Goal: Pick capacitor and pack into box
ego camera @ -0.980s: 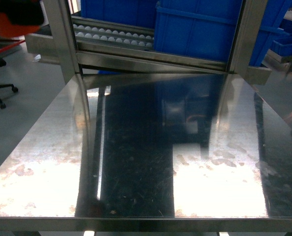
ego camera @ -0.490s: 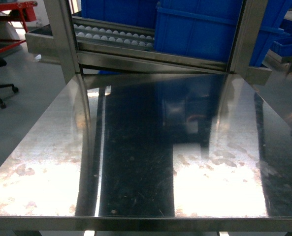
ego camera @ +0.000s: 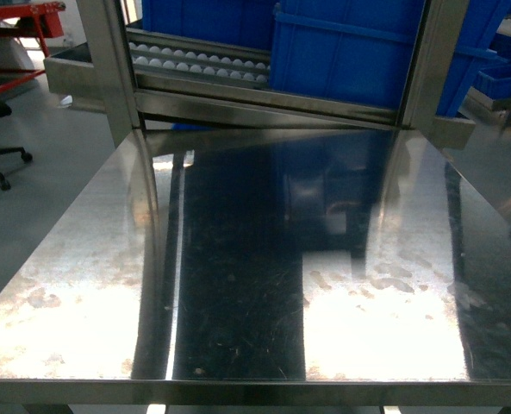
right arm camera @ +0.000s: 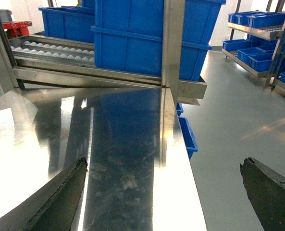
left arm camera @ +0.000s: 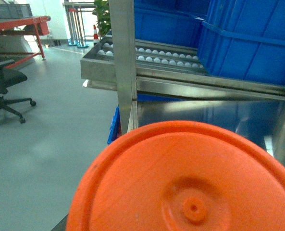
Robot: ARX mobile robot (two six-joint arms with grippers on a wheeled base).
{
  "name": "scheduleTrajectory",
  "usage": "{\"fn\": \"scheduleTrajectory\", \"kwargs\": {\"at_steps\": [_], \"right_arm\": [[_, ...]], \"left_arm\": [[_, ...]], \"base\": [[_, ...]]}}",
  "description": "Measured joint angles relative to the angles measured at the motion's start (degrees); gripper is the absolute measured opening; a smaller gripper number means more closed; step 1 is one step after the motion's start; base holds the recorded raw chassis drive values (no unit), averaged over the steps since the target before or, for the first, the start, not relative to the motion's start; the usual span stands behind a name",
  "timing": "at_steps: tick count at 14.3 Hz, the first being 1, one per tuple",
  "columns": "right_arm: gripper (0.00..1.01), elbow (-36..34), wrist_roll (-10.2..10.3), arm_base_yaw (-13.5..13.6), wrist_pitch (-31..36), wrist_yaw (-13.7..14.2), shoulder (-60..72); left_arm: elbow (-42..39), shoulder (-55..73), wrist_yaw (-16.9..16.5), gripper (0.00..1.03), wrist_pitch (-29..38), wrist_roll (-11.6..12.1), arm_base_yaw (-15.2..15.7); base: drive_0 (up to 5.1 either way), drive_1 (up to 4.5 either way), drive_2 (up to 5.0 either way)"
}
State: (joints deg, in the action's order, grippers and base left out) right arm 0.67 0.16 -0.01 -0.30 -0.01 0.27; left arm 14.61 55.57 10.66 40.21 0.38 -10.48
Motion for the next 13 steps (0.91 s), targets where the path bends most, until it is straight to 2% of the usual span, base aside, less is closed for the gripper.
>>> {"fn": "scheduleTrajectory", "kwargs": {"at_steps": [6, 7, 8, 9, 12, 13], "right_arm": [[0.98, 0.0, -0.02, 0.0, 0.0, 0.0, 0.0], [0.98, 0.0, -0.02, 0.0, 0.0, 0.02, 0.0], [0.98, 0.0, -0.02, 0.0, 0.02, 0.0, 0.0], [0.98, 0.0, -0.02, 0.0, -0.02, 0.02, 0.0], [0.98, 0.0, -0.02, 0.0, 0.0, 0.02, 0.0], [0.98, 0.0, -0.02, 0.0, 0.0, 0.02, 0.0]], "left_arm": [[-8.11, -12.26, -5.05, 0.42, -4.24, -0.02, 5.07], [-8.87, -14.32, -6.8, 0.42, -5.35, -0.02, 6.12], [-9.73, -16.44, -9.94, 0.42, -6.56, 0.0, 9.64], [-10.34, -17.94, -9.62, 0.42, -7.58, -0.11, 10.82], [-12.0, -24.06, -10.69, 0.42, -12.07, -0.15, 10.32], [-13.51, -24.81, -10.62, 0.42, -9.38, -0.15, 10.34]], "base": [[0.0, 0.0, 0.0], [0.0, 0.0, 0.0], [0.0, 0.0, 0.0], [0.0, 0.0, 0.0], [0.0, 0.0, 0.0], [0.0, 0.0, 0.0]]}}
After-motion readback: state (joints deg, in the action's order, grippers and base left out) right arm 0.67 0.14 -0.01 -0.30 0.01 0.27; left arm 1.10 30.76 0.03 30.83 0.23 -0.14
